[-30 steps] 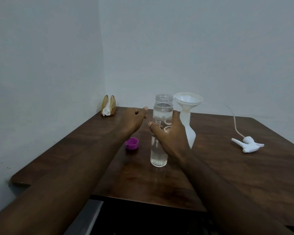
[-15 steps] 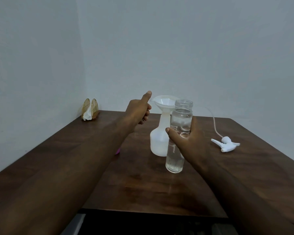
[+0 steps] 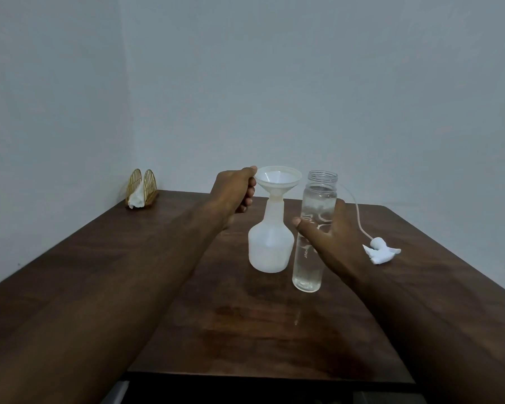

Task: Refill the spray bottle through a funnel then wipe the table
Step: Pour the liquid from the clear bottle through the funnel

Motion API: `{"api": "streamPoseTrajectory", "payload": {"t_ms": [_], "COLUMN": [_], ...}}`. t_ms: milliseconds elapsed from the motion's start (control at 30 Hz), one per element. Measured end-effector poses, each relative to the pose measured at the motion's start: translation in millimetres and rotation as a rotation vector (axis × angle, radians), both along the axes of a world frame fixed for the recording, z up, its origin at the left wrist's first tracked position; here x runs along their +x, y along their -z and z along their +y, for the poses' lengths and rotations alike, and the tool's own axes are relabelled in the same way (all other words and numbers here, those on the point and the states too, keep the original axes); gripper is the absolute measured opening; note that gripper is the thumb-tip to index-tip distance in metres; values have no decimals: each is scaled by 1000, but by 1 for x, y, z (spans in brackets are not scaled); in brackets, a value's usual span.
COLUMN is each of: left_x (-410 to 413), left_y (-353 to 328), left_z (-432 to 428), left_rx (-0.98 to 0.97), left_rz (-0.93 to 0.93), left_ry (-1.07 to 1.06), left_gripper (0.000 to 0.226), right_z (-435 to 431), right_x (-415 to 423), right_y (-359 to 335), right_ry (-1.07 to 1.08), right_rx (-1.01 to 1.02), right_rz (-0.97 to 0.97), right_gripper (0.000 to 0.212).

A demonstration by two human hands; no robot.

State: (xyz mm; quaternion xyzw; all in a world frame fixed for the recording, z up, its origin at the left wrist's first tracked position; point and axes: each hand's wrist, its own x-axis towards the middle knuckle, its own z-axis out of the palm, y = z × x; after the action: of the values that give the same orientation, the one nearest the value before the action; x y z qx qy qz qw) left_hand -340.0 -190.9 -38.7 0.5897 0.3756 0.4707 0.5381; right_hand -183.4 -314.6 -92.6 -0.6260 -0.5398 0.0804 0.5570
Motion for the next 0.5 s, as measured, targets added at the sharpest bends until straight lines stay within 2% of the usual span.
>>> {"api": "streamPoseTrajectory", "payload": {"t_ms": [100,267,500], "left_x": [-1,3,12], "left_y": [-1,-3,-3], "left_z": [0,-3,-1], "left_rx": [-28,-49,-33], "left_rz": [-38,-101,-173], "left_ry": [24,52,40], "left_gripper": [32,30,28], "right_z": [-3,-4,1], "right_x": [-1,-2,7], "right_y": [-3,-3,-7], "right_ry": [13,31,-8], "right_rx": [-24,8,-18], "right_rz": [-33,4,-27], "right_gripper": [39,30,29]}}
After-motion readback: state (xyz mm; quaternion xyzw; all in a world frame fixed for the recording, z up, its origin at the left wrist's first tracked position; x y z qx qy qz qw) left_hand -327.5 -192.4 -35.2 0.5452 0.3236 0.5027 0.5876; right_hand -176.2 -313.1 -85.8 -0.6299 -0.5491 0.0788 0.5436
